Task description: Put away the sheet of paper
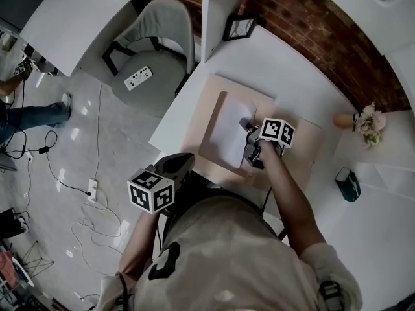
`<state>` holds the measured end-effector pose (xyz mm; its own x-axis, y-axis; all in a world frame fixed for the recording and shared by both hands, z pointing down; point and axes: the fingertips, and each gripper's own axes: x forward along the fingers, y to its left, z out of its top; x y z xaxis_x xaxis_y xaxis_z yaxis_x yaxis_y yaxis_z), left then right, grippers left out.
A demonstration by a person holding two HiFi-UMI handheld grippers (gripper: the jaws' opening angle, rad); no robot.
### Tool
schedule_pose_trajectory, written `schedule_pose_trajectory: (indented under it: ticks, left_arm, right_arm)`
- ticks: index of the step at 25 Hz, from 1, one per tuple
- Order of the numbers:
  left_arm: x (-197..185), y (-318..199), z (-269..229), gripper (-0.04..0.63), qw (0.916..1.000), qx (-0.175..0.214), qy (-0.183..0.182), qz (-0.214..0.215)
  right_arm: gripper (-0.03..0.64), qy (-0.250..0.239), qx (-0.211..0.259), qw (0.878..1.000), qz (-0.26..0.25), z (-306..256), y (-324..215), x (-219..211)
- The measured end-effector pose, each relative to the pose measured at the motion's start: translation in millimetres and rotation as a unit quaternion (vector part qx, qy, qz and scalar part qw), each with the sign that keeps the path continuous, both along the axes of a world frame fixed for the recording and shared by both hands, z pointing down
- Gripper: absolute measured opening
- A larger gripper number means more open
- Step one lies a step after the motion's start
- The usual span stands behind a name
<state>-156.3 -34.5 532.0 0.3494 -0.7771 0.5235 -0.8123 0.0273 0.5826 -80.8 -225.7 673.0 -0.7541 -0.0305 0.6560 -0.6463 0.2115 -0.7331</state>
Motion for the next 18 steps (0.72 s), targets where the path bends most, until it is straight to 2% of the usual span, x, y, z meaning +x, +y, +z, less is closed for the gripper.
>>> schedule_pose_trajectory:
  ticks: [8,18]
  left_arm:
    - [10.6,0.1,-2.2,0.017,1.0000,0.000,-0.005,0.004]
    - [8.4,7.0,-6.1,0.017,0.9997,0.008,-0.015,-0.015]
  right_arm:
    - [0.028,-0.003,-0.001,1.000,-0.004,0.7,-0.1,0.1]
    - [0.026,-0.002,0.006,1.000,-0.008,0.5,-4.0,0.1]
